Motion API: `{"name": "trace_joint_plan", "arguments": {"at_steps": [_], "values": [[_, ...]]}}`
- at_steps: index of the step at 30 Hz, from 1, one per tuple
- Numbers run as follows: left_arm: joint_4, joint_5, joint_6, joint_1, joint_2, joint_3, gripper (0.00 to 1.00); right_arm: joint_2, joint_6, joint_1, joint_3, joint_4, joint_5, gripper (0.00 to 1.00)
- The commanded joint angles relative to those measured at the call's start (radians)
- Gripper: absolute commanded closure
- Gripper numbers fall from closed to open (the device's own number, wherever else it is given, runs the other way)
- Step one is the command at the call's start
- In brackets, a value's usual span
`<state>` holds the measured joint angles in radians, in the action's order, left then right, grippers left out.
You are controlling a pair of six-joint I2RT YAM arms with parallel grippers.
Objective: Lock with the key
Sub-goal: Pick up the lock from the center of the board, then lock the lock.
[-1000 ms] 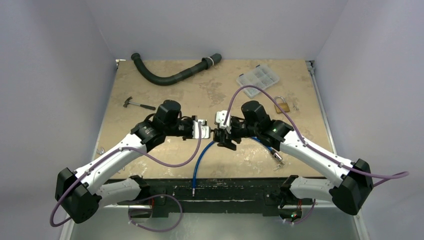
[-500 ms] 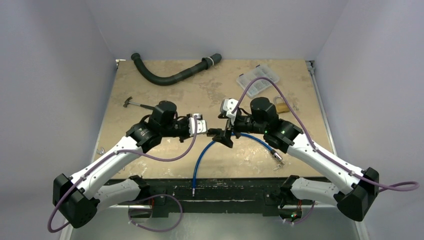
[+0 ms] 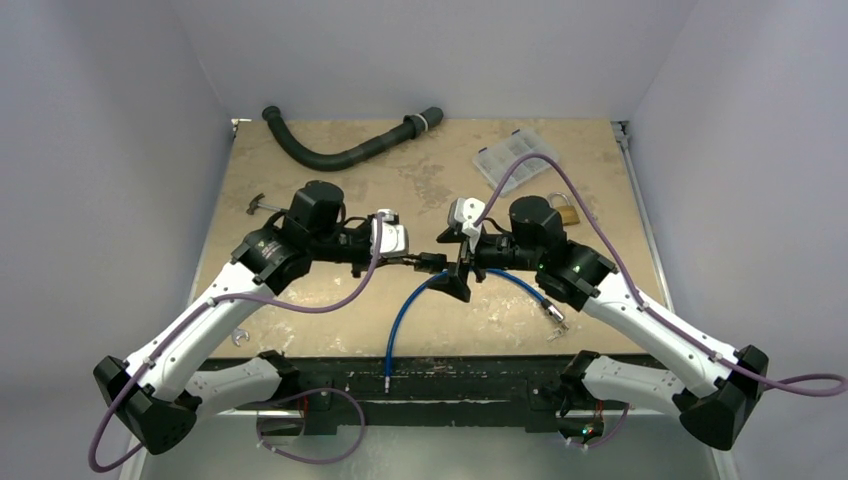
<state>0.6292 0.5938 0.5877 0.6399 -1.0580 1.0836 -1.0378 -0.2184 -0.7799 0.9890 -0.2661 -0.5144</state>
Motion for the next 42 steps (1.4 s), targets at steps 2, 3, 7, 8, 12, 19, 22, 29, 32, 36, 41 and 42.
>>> {"name": "trace_joint_plan", "arguments": {"at_steps": [2,3,7,8,12,19,22,29,32,36,41,42], "values": [[0.001,0.121,0.007,-0.007,0.006,0.127,1.00,-0.010,0.046,-0.004,0.028,-0.005,-0.013,0.01],[0.002,0.128,-0.005,-0.007,0.004,0.136,1.00,-0.008,0.034,-0.004,0.027,-0.005,-0.025,0.01],[0.001,0.142,-0.046,-0.007,-0.006,0.177,1.00,-0.004,-0.032,-0.004,0.030,0.000,-0.085,0.01],[-0.001,0.146,-0.056,-0.006,-0.008,0.186,1.00,-0.005,-0.041,-0.004,0.031,0.005,-0.098,0.01],[-0.003,0.161,-0.099,-0.008,-0.016,0.212,1.00,-0.014,-0.061,-0.004,0.033,0.009,-0.113,0.01],[0.003,0.198,-0.139,-0.007,-0.017,0.225,1.00,-0.014,-0.078,-0.004,0.025,0.006,-0.146,0.09],[0.002,0.194,-0.150,-0.009,-0.016,0.228,1.00,-0.015,-0.078,-0.004,0.024,0.006,-0.151,0.20],[-0.036,0.207,-0.205,-0.027,-0.011,0.219,1.00,-0.014,-0.048,-0.004,0.013,0.016,-0.157,0.41],[-0.045,0.214,-0.220,-0.032,-0.011,0.217,1.00,-0.013,-0.019,-0.004,0.010,0.033,-0.168,0.53],[-0.067,0.223,-0.251,-0.038,-0.012,0.216,1.00,-0.023,0.017,-0.004,0.017,0.038,-0.174,0.87],[-0.107,0.249,-0.322,-0.055,-0.014,0.210,1.00,-0.024,0.027,-0.003,0.024,0.053,-0.179,1.00],[-0.113,0.247,-0.335,-0.061,-0.014,0.208,1.00,-0.024,0.028,-0.003,0.027,0.054,-0.176,1.00]]}}
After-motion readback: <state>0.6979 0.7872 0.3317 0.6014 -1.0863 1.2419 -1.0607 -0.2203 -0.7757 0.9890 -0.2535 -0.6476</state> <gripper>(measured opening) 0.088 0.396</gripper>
